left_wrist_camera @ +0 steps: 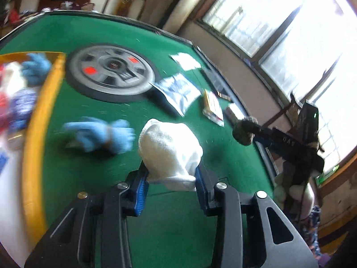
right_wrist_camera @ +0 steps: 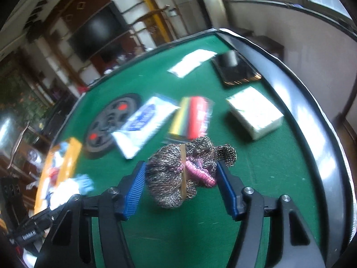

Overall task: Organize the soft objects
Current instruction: 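Carry the white cloth and knitted hat into the tray and open both tools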

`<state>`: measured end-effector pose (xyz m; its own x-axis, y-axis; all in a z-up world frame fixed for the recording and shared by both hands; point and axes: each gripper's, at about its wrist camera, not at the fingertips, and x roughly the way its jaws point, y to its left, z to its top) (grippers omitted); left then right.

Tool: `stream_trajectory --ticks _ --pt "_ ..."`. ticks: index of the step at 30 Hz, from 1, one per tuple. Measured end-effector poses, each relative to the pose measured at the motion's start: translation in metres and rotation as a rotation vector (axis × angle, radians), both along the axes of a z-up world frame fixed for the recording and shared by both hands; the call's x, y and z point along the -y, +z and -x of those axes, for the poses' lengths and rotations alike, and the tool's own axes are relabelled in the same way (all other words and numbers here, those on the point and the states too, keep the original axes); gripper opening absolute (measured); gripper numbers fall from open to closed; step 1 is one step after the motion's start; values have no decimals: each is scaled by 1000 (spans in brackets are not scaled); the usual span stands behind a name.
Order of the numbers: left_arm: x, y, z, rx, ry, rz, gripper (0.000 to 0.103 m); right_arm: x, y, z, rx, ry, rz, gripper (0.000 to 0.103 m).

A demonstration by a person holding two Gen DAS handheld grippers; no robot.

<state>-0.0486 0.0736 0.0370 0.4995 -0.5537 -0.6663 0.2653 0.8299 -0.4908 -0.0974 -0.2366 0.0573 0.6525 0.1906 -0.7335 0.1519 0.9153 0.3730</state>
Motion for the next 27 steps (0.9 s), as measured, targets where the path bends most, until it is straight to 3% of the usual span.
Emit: stream_trajectory --ticks 5,10,14,18,24,27 --pt "-71 21 22 40 137 26 35 -53 16 -8 33 143 -19 57" --pt "-148 33 47 70 354 -92 35 -126 18 -20 37 308 -54 57" --pt "-194 19 55 16 482 -168 35 -185 17 -27 29 428 -52 58" --pt "-213 -1 60 -53 521 -221 35 -231 16 -25 23 525 -31 58" --pt "-227 -31 38 -166 508 -283 36 -288 8 -28 3 647 24 58" --pt "-234 -34 24 -167 528 -298 49 -313 3 -29 -15 683 50 58"
